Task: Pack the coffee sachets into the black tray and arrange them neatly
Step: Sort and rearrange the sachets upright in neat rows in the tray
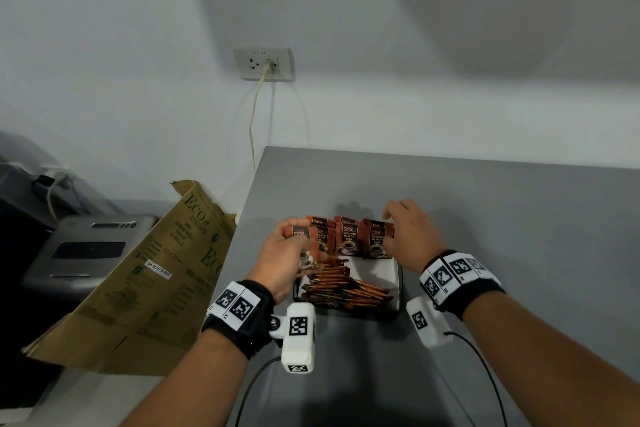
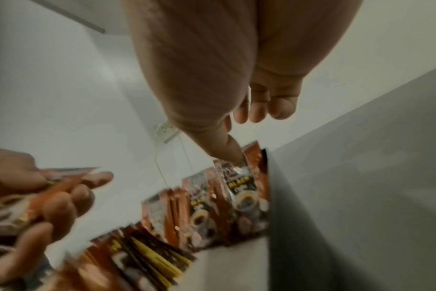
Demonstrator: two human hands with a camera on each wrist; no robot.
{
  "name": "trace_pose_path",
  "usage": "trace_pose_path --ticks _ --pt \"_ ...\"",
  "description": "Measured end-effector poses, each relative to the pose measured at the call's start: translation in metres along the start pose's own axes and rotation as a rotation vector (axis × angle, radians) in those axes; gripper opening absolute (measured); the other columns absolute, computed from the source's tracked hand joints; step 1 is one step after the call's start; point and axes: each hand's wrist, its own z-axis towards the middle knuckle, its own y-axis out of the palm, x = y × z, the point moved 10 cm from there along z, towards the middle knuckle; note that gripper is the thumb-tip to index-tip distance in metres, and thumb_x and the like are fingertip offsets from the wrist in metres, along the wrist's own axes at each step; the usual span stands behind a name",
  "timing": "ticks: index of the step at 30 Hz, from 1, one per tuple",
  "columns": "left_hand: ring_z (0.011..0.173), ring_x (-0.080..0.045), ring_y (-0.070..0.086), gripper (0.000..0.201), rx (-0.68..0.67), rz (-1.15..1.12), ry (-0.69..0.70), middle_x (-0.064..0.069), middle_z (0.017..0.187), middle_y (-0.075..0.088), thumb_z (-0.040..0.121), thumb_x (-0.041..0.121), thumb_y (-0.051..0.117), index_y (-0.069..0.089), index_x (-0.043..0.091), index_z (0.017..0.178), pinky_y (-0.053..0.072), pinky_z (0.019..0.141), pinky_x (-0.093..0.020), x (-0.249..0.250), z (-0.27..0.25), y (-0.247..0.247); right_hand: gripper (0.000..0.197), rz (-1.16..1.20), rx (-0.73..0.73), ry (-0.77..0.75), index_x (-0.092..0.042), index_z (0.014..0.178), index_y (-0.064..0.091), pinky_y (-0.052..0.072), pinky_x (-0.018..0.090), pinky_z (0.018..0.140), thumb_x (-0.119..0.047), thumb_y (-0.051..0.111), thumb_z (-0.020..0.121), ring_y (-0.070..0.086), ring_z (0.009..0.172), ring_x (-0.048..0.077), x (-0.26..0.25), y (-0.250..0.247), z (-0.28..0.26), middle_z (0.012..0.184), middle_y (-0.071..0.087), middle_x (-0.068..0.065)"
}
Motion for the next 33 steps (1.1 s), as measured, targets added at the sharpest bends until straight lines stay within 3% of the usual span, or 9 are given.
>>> trace_pose_path --ticks 4,8,13,16,18,23,27,31,33 --pt "0.091 -0.034 0.072 0.046 -0.071 0.086 0.078 -0.015 0.102 0.074 0.075 -0.002 0.075 0.06 0.013 0.116 0.058 0.085 -0.051 0.011 -0.004 0.023 0.022 0.254 0.017 -0.079 -0.023 0.105 0.061 0.04 0.011 0.07 -0.024 0.071 0.086 0.053 0.083 0.002 -0.033 -0.02 -0.011 0.103 0.057 -0.01" --pt "0.075 -0.02 0.067 0.048 -0.1 0.12 0.144 -0.009 0.092 0.071 0.075 -0.014 0.072 0.061 0.015 0.112 0.054 0.07 -0.035 0.019 -0.004 0.048 0.019 0.495 -0.082 -0.129 -0.028 0.1 0.071 0.051 0.014 0.073 -0.02 0.076 0.084 0.065 0.077 0.001 -0.064 -0.022 -0.017 0.088 0.07 -0.011" --pt "0.08 -0.02 0.066 0.033 0.004 0.072 0.067 -0.015 0.106 0.066 0.088 -0.004 0.065 0.059 0.016 0.114 0.059 0.068 -0.036 0.018 -0.001 0.036 0.015 0.439 0.028 -0.012 -0.027 0.081 0.069 0.05 0.015 0.067 -0.013 0.076 0.083 0.065 0.069 -0.001 -0.032 -0.039 -0.002 0.075 0.071 -0.011" --pt "0.078 -0.02 0.061 0.038 0.055 0.007 0.006 -0.013 0.099 0.061 0.088 -0.013 0.047 0.061 0.013 0.112 0.058 0.082 -0.047 0.015 0.0 0.02 0.014 0.309 -0.068 0.054 -0.02 0.084 0.067 0.048 0.01 0.057 -0.007 0.07 0.086 0.065 0.059 -0.005 -0.007 -0.023 0.001 0.069 0.071 -0.008" --pt "0.083 -0.025 0.062 0.043 0.06 0.011 -0.017 -0.018 0.105 0.061 0.085 -0.015 0.043 0.061 0.011 0.114 0.057 0.083 -0.048 0.011 0.001 0.014 0.017 0.191 -0.14 0.063 -0.024 0.083 0.065 0.055 0.019 0.065 -0.008 0.069 0.087 0.069 0.067 0.002 0.004 -0.005 0.002 0.072 0.072 -0.008" --pt "0.07 -0.026 0.064 0.043 0.079 0.058 0.008 -0.018 0.104 0.064 0.082 -0.016 0.047 0.06 0.009 0.114 0.055 0.076 -0.045 0.012 -0.003 0.01 0.022 0.053 -0.175 0.062 -0.031 0.083 0.061 0.058 0.034 0.08 -0.01 0.067 0.087 0.069 0.081 0.015 0.013 0.018 0.005 0.085 0.073 -0.003" --pt "0.072 -0.026 0.063 0.041 0.063 0.088 0.018 -0.016 0.102 0.07 0.083 -0.016 0.051 0.059 0.009 0.114 0.056 0.077 -0.048 0.01 -0.006 0.011 0.014 0.013 -0.113 0.055 -0.02 0.095 0.07 0.057 0.038 0.081 -0.011 0.066 0.086 0.065 0.087 0.022 0.014 0.02 0.007 0.097 0.067 0.003" --pt "0.079 -0.035 0.066 0.04 0.07 0.159 0.037 -0.02 0.098 0.074 0.082 -0.008 0.062 0.062 0.018 0.112 0.054 0.082 -0.061 0.01 -0.007 0.009 0.008 -0.033 -0.044 0.001 -0.014 0.093 0.065 0.049 0.033 0.081 -0.01 0.066 0.086 0.056 0.093 0.023 0.007 0.014 0.004 0.094 0.054 0.0" --pt "0.078 -0.034 0.065 0.045 0.057 0.207 0.064 -0.016 0.093 0.075 0.075 -0.003 0.07 0.063 0.022 0.111 0.055 0.078 -0.056 0.012 -0.008 0.011 0.006 0.0 0.002 -0.016 -0.015 0.091 0.063 0.047 0.029 0.08 -0.015 0.067 0.086 0.054 0.091 0.019 -0.001 0.002 0.0 0.094 0.054 -0.002"
